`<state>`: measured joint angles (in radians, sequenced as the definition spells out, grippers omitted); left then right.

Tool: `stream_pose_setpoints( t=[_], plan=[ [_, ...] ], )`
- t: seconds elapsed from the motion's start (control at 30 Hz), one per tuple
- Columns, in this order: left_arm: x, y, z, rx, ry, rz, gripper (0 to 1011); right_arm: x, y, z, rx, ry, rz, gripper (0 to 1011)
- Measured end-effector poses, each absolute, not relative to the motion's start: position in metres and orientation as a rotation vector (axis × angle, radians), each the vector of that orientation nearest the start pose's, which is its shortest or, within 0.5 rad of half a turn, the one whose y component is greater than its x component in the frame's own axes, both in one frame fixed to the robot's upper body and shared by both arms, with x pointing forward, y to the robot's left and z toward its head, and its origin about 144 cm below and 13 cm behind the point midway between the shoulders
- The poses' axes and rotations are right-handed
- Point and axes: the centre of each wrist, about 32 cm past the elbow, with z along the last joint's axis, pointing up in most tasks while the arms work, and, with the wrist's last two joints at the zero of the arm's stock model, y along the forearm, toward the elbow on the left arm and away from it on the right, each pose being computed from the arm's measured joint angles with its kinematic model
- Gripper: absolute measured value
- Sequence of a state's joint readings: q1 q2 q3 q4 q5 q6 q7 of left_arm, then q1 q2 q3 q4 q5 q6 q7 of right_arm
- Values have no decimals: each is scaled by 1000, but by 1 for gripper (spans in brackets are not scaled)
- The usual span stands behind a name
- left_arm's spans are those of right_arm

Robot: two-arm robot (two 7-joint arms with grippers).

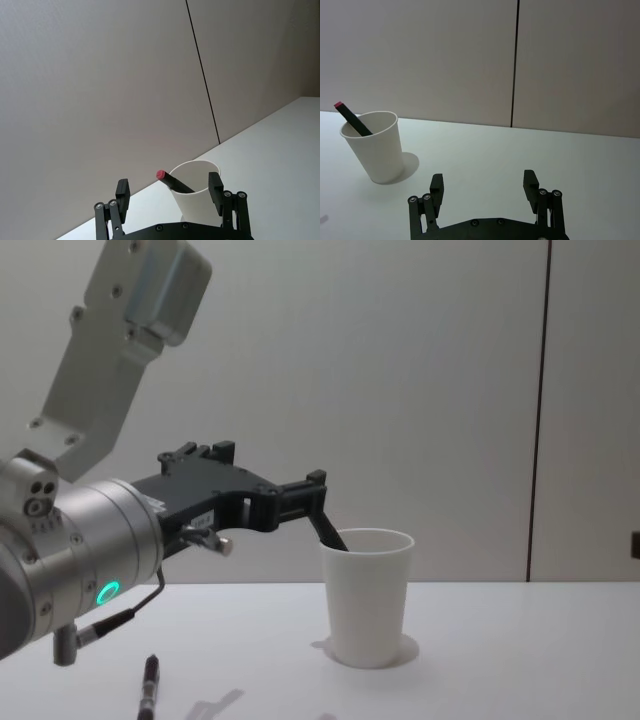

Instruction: Place the pen into the pen holder.

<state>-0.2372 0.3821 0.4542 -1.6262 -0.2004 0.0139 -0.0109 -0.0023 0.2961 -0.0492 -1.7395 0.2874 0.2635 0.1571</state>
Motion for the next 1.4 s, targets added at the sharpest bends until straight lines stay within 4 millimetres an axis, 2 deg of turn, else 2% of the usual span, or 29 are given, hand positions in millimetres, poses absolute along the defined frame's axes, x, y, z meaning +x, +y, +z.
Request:
stream_pose_setpoints(
  t=[0.5,1.4],
  plan=[
    [490,198,1206,95,-254,1144,1004,455,-285,1200,-116,102,-1319,1001],
    [486,208,1228,349,-135,1225,1004,454,-286,1200,-124,108,-1319,1001]
  ],
)
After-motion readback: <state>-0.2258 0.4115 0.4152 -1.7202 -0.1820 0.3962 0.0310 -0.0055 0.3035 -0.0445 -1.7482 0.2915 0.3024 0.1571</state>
